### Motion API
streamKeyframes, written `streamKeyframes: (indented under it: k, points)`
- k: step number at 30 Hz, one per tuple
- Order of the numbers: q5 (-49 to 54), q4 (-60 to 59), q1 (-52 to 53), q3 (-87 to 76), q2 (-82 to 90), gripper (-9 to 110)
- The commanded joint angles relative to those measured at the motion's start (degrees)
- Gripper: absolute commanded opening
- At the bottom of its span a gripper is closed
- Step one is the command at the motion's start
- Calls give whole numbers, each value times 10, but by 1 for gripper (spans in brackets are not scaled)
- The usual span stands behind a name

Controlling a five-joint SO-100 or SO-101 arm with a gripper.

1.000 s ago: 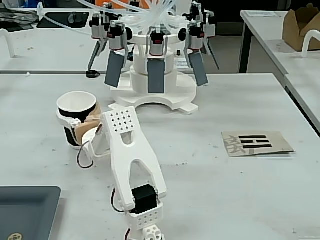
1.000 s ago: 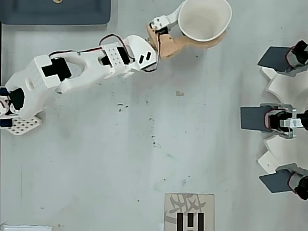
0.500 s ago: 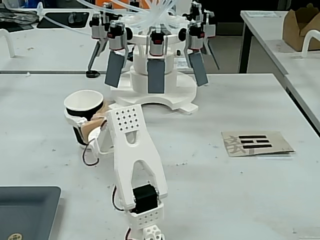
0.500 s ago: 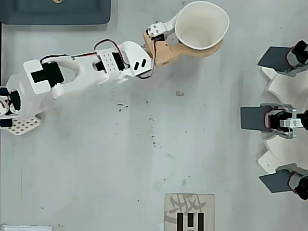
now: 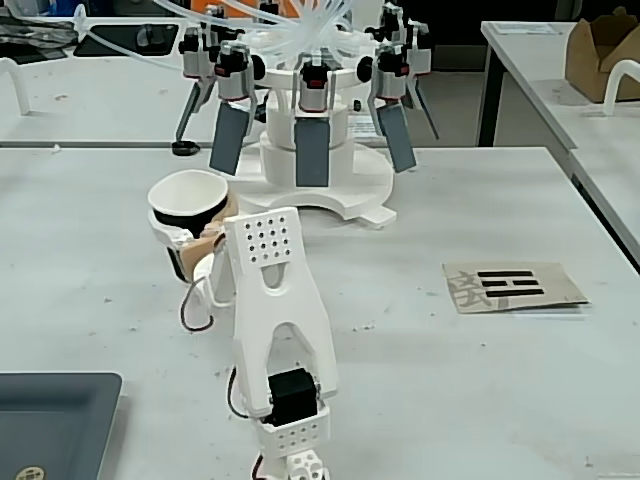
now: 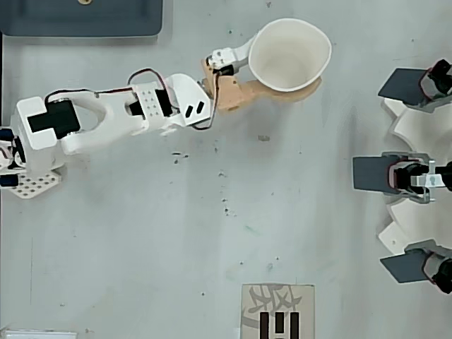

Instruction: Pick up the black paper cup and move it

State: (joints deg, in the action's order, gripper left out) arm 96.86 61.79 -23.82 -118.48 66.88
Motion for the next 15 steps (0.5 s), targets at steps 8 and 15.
streamKeyframes:
  k: [8, 15]
  points:
    - [21, 66, 33, -84, 100, 9]
    - [26, 84, 54, -134, 142, 8]
